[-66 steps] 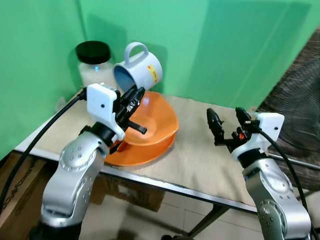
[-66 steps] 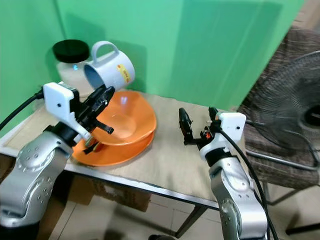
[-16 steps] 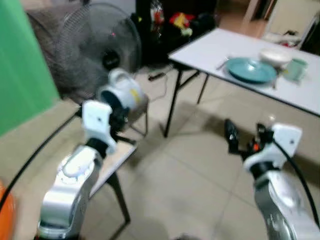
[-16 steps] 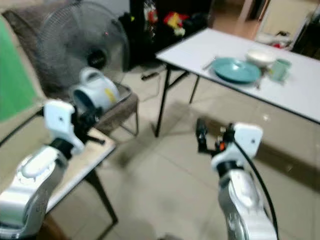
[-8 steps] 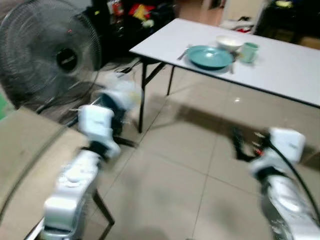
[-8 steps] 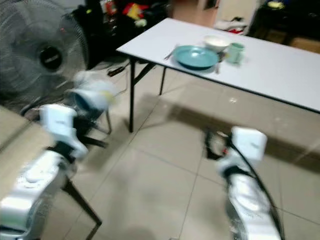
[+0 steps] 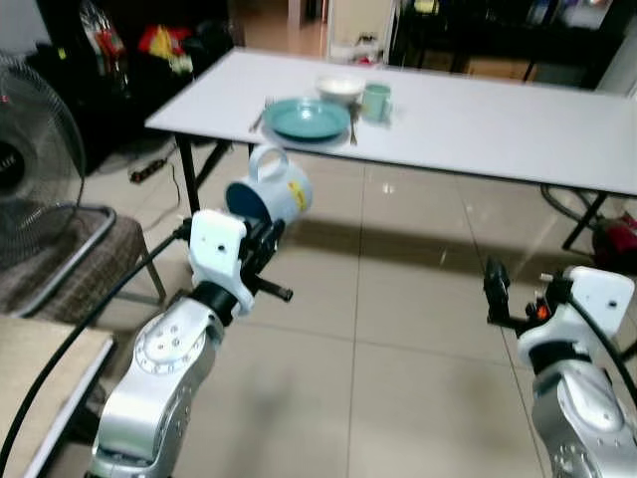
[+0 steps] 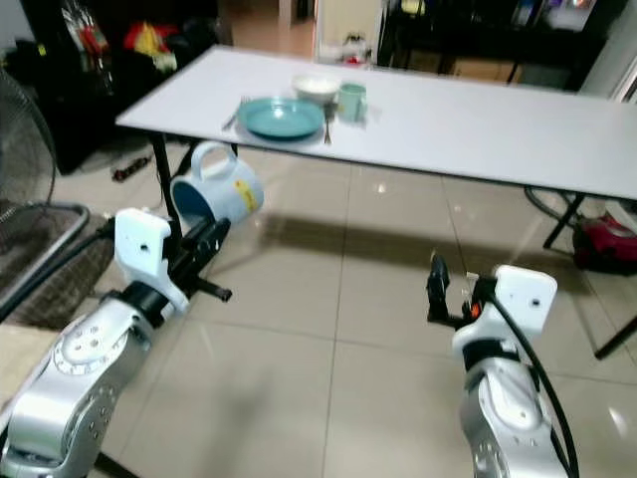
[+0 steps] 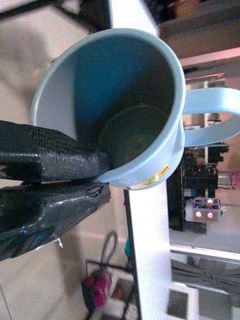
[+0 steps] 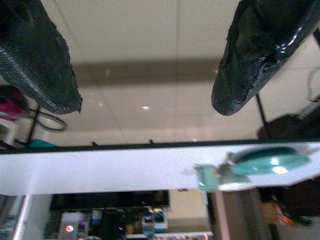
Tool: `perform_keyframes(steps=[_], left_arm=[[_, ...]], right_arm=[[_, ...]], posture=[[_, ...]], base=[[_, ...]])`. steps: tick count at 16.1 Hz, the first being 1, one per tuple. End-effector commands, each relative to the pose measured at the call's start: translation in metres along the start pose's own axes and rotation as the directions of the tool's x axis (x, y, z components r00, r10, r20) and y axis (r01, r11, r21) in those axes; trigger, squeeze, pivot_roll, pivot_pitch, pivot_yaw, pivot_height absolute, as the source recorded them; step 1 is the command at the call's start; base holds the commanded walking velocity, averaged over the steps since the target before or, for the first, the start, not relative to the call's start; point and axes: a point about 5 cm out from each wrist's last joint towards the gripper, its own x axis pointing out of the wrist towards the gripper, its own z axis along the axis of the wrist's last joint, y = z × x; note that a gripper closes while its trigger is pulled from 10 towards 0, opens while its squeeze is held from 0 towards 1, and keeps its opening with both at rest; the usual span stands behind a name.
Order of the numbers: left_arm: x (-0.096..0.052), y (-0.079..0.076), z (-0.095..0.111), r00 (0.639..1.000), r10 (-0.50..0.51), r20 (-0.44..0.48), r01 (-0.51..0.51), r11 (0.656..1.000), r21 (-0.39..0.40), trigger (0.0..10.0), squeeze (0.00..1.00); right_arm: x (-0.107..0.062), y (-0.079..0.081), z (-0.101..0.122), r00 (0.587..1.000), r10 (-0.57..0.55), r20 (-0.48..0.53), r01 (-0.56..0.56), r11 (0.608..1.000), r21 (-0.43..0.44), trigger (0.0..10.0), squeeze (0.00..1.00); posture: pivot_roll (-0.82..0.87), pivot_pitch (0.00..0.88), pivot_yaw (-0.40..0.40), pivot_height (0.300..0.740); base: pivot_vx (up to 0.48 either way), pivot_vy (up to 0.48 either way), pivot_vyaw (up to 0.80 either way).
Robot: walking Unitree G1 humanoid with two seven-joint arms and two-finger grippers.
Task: Setting the table
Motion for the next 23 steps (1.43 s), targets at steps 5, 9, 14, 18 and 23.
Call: perform_keyframes(steps=[5, 9, 14, 18, 23], left_arm=[[0.007, -0.001, 0.004, 1.0, -0.017, 0.025, 0.017, 1.0, 0.018, 10.0, 0.0], [0.007, -0.002, 0.002, 1.0, -0.019, 0.024, 0.019, 1.0, 0.02, 10.0, 0.0], [0.008, -0.005, 0.0, 0.999, -0.03, 0.02, 0.03, 0.999, 0.019, 10.0, 0.0], [0.013, -0.006, 0.001, 0.998, -0.059, 0.025, 0.058, 0.998, 0.027, 10.0, 0.0], [0.017, -0.007, -0.001, 0.998, -0.059, 0.024, 0.058, 0.998, 0.029, 10.0, 0.0]], right_arm=[[-0.002, 0.003, 0.007, 0.998, 0.054, 0.031, -0.055, 0.998, 0.026, 10.0, 0.0], [0.0, 0.009, 0.009, 0.997, 0.066, 0.038, -0.067, 0.997, 0.031, 10.0, 0.0], [-0.003, 0.004, 0.007, 0.997, 0.065, 0.029, -0.066, 0.998, 0.024, 10.0, 0.0], [-0.003, 0.006, 0.008, 0.998, 0.05, 0.04, -0.051, 0.998, 0.033, 10.0, 0.0], [0.001, 0.003, 0.009, 0.998, 0.031, 0.045, -0.032, 0.999, 0.031, 10.0, 0.0]], posture=[[0.0, 0.0, -0.039, 0.74], [0.0, 0.0, -0.042, 0.74], [0.0, 0.0, -0.04, 0.74], [-0.01, 0.0, -0.022, 0.74], [-0.02, 0.0, -0.02, 0.74]], base=[[0.406, 0.0, -0.16], [0.408, 0.0, -0.2], [0.409, 0.0, -0.8], [0.408, 0.0, -0.2], [0.408, 0.0, -0.32]])
